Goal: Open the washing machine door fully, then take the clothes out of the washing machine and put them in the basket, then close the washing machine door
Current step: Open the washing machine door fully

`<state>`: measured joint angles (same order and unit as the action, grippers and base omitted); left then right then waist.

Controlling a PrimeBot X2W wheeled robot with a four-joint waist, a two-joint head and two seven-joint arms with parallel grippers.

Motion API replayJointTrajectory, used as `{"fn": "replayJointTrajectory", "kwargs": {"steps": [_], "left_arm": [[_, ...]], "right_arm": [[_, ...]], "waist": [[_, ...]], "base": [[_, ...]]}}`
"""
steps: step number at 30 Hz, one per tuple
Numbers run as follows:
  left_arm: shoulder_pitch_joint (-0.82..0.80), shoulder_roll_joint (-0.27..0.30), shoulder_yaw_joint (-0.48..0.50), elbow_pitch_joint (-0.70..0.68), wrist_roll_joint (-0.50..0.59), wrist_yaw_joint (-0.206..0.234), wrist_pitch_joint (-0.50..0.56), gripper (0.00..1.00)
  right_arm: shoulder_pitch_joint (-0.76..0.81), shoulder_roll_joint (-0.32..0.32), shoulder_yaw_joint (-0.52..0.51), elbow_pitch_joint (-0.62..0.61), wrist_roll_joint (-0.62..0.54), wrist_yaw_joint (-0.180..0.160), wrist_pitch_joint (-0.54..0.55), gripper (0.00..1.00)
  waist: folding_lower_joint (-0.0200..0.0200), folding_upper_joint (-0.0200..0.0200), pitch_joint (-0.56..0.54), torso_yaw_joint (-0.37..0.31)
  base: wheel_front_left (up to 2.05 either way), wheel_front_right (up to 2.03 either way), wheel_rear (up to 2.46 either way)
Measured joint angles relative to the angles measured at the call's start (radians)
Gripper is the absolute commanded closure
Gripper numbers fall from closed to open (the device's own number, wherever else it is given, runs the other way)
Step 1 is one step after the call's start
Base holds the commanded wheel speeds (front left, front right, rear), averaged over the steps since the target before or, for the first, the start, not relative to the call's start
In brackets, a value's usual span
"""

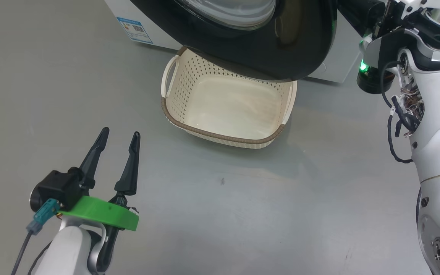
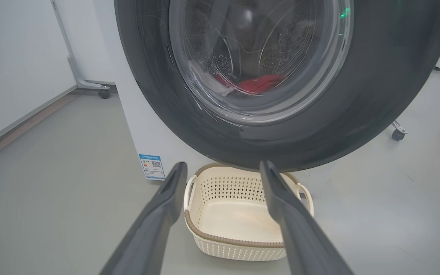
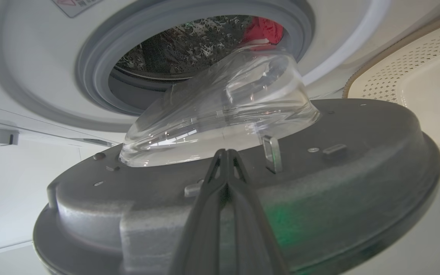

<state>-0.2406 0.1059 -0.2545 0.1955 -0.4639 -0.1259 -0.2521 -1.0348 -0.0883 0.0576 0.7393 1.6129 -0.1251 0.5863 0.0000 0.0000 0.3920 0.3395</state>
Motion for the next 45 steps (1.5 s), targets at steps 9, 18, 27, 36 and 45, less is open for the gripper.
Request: {"fn": "replayJointTrajectory", "kwargs": {"steps": [9, 18, 27, 36, 45], "left_arm": [[0.011, 0.001, 0.004, -0.001, 0.002, 0.0, 0.0, 0.0], [0.031, 0.001, 0.011, 0.011, 0.013, 0.0, 0.0, 0.0], [0.078, 0.01, 0.047, 0.018, 0.026, 0.0, 0.0, 0.0], [0.121, 0.016, 0.089, 0.016, 0.046, 0.0, 0.0, 0.0], [0.146, 0.024, 0.13, 0.005, 0.054, 0.0, 0.0, 0.0]], "right_arm": [[0.012, 0.007, 0.026, -0.015, -0.012, 0.0, -0.007, 1.0], [0.062, -0.054, 0.058, -0.033, -0.142, 0.1, -0.121, 1.0], [0.153, -0.123, 0.171, -0.09, -0.339, 0.221, -0.233, 1.0], [0.288, -0.214, 0.347, -0.218, -0.628, 0.239, -0.397, 1.0], [0.424, -0.264, 0.435, -0.328, -0.803, 0.241, -0.563, 1.0]], "waist": [[0.0, 0.0, -0.016, -0.008], [0.0, 0.0, -0.053, -0.018], [0.0, 0.0, -0.112, -0.044], [0.0, 0.0, -0.163, -0.098], [0.0, 0.0, -0.188, -0.151]], "base": [[0.0, 0.0, 0.0], [0.0, 0.0, 0.0], [0.0, 0.0, 0.0], [0.0, 0.0, 0.0], [0.0, 0.0, 0.0]]}}
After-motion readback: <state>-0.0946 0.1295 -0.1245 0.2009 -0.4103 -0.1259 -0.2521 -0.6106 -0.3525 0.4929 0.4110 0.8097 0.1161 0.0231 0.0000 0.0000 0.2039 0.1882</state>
